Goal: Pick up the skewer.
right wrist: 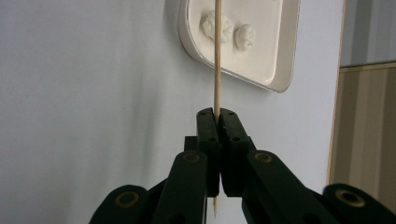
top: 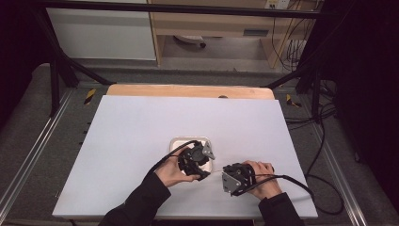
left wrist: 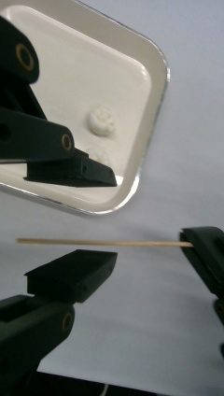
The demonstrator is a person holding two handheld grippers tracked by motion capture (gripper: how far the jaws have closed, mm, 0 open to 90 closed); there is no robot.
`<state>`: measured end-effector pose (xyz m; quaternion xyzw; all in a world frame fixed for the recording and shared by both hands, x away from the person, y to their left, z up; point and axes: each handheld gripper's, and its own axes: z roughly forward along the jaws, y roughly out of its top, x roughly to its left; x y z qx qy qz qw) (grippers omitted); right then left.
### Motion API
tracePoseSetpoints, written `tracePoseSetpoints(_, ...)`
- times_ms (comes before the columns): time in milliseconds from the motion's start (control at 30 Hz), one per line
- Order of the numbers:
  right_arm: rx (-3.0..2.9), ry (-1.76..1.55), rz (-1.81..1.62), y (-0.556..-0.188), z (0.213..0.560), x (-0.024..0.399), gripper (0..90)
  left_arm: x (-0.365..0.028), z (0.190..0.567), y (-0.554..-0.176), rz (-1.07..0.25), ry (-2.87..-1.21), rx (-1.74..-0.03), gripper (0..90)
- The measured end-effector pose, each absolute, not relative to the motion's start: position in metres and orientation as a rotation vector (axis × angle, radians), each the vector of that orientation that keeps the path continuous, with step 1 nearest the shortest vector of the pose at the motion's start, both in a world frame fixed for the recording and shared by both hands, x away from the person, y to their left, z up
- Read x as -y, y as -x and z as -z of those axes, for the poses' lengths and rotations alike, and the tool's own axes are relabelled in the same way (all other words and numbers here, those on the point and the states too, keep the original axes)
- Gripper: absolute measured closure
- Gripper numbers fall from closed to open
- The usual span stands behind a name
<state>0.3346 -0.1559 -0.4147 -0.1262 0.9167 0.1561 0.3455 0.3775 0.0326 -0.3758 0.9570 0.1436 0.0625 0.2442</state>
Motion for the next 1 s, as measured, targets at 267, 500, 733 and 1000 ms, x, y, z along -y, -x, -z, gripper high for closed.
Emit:
tracePoseSetpoints(267, -2.388, 0.341, -0.375, -0.336, 0.417, 0.154, 89.1, -0.039, 0.384, -0.377, -0.14, -2.652, -0.39, 63.9)
tracePoseSetpoints(500, -2.398, 0.348, -0.359, -0.335, 0.419, 0.153, 89.1, -0.029, 0.39, -0.376, -0.133, -2.705, -0.359, 74.1)
tracePoseSetpoints(733, -2.393, 0.358, -0.351, -0.334, 0.419, 0.153, 89.1, -0.022, 0.394, -0.373, -0.133, -2.723, -0.333, 82.9)
tracePoseSetpoints(1000, -2.389, 0.373, -0.351, -0.334, 0.418, 0.153, 89.0, -0.018, 0.396, -0.371, -0.139, -2.753, -0.302, 88.2)
